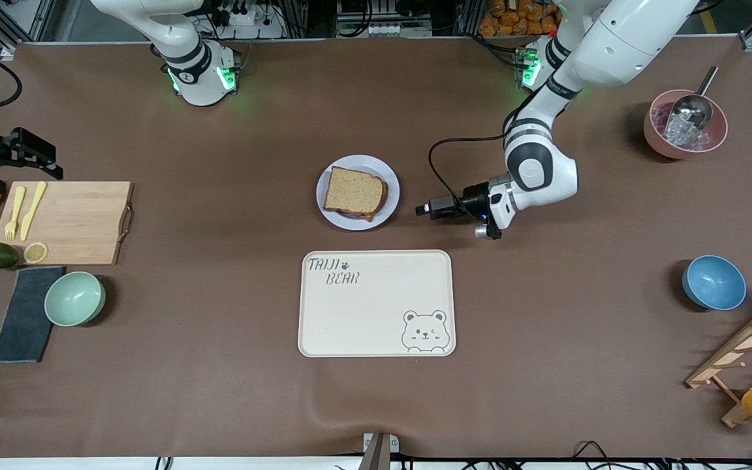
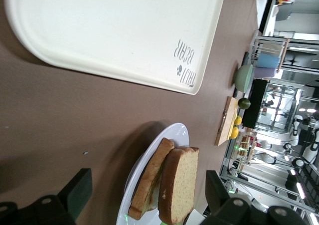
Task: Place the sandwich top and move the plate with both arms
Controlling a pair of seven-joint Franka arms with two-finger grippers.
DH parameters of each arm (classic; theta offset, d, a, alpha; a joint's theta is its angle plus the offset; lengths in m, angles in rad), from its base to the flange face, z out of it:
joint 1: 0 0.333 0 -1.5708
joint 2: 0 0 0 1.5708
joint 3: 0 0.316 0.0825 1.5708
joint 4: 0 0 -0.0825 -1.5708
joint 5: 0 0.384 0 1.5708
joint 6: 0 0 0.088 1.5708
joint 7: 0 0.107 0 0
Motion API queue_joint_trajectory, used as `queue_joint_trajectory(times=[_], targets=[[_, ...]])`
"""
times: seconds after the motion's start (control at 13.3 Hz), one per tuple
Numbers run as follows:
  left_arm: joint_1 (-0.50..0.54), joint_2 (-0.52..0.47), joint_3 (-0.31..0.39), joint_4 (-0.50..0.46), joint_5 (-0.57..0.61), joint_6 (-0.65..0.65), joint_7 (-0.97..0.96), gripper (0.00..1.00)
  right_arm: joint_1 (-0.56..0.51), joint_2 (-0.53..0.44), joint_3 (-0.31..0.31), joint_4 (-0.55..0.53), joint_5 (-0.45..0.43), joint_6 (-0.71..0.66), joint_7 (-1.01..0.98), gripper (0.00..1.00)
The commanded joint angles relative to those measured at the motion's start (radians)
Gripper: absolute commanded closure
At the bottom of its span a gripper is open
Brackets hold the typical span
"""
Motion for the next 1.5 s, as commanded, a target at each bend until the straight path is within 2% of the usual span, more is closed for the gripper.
queue_joint_trajectory(times=[0.0, 0.75, 1.43], targets=[[-0.013, 0.021, -0.014, 0.019, -0.048, 0.009, 0.041, 0.00, -0.021, 0.007, 0.016, 0.011, -0.015, -0.011, 0.003, 0.00], [0.007, 0.117, -0.022, 0.027, -0.060, -0.164, 0.278, 0.00, -0.023, 0.027, 0.016, 0.011, -0.029, -0.011, 0.003, 0.00], [0.008, 0.174, -0.017, 0.042, -0.043, -0.204, 0.285, 0.00, -0.021, 0.033, 0.016, 0.011, -0.038, -0.011, 0.003, 0.00]])
